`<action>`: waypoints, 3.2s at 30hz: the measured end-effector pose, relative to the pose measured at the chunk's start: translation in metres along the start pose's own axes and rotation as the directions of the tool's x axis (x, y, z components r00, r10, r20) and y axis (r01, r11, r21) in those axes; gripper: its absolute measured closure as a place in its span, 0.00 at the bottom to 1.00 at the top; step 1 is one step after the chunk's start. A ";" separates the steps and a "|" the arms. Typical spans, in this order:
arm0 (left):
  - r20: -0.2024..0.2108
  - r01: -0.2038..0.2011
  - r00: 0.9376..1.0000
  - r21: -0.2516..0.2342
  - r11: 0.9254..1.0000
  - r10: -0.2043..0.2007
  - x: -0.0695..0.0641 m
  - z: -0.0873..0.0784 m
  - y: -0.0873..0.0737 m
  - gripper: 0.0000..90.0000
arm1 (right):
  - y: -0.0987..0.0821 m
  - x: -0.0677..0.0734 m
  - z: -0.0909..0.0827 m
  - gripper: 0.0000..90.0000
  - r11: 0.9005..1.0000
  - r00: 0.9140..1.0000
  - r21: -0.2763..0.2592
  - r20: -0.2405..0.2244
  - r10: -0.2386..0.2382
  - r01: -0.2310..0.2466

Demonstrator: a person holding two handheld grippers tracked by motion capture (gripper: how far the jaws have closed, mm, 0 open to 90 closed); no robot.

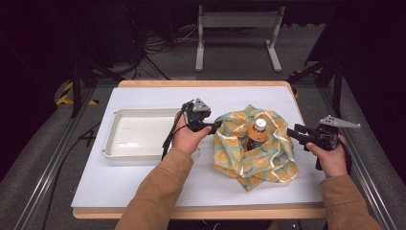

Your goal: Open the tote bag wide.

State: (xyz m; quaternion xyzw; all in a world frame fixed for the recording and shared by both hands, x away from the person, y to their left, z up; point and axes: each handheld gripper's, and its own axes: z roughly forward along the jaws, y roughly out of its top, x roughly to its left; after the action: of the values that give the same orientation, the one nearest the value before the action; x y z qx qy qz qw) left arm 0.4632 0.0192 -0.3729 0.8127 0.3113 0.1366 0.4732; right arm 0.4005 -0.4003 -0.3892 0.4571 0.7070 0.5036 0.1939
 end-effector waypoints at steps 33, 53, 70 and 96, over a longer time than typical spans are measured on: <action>0.205 -0.173 0.963 -0.035 0.984 0.176 -0.093 -0.001 0.002 0.17 | 0.008 0.068 -0.019 0.57 0.986 0.971 -0.038 -0.171 -0.164 0.160; 0.188 -0.112 0.975 -0.032 0.993 0.116 -0.070 -0.004 -0.011 0.88 | -0.006 0.066 -0.009 0.57 0.988 0.968 0.004 -0.202 -0.150 0.154; 0.191 -0.093 0.977 -0.011 0.996 0.094 -0.066 -0.003 -0.024 0.91 | -0.021 0.058 0.009 0.46 0.979 0.976 0.118 -0.158 -0.149 0.168; 0.182 -0.094 0.979 -0.020 0.995 0.096 -0.063 -0.004 -0.027 0.91 | -0.028 0.046 -0.002 1.00 0.957 0.988 0.262 -0.116 -0.097 0.125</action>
State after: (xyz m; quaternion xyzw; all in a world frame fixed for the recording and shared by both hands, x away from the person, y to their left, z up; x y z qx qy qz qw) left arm 0.4022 -0.0087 -0.3891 0.8331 0.2266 0.0856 0.4973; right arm 0.3630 -0.3645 -0.4050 0.4123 0.8024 0.4140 0.1219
